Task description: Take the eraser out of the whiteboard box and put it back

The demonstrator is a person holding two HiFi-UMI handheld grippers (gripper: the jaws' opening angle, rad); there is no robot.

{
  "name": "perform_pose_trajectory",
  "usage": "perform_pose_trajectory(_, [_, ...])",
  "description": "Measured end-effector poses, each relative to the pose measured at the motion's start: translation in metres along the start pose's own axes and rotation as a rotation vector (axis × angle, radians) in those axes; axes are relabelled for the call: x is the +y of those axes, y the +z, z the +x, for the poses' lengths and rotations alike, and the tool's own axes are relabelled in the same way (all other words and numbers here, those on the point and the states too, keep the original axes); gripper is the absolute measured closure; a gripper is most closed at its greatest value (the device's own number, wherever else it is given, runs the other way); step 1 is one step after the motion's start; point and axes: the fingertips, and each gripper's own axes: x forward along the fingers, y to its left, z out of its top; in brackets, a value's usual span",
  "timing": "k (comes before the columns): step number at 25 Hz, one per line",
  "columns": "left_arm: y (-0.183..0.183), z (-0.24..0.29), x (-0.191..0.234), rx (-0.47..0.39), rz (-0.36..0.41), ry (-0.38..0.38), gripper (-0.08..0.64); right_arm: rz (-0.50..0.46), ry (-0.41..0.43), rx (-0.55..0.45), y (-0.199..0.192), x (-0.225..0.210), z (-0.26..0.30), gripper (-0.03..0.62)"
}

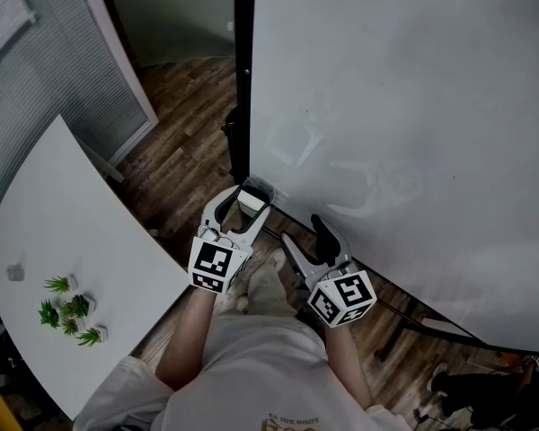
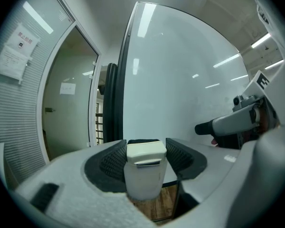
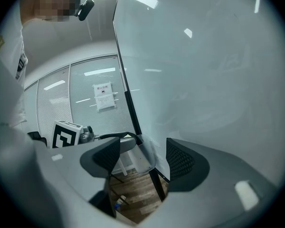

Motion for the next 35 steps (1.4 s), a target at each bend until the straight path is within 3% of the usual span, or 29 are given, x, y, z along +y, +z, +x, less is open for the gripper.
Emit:
perform_pose_trajectory(11, [-0.003,-0.003,-0.002,0.01,-0.01,0.01,0.252,-0.012,-0.004,-0.011,0.001,0.003,-0.003,0.288])
perform_pose_trajectory(24, [0.018,-0.033,-0.002,-0.072,-0.062,0.005,0.286,-0.001,-0.004,-0.085,0.016,0.017,-0.015,0.313])
perform_pose_trajectory(31, [0.03,-0.055,-0.013,-0.099,-0.06,-0.027,0.355,0.004,0.007,-0.121,0.021,0.029,-0.026,0.383])
perform_pose_trajectory(35, [0.04,-0.068,-0.025,-0.131,-0.076,-0.055,0.449,0.0,-0.03,-0.191,0.031,0.03,-0.04,0.456])
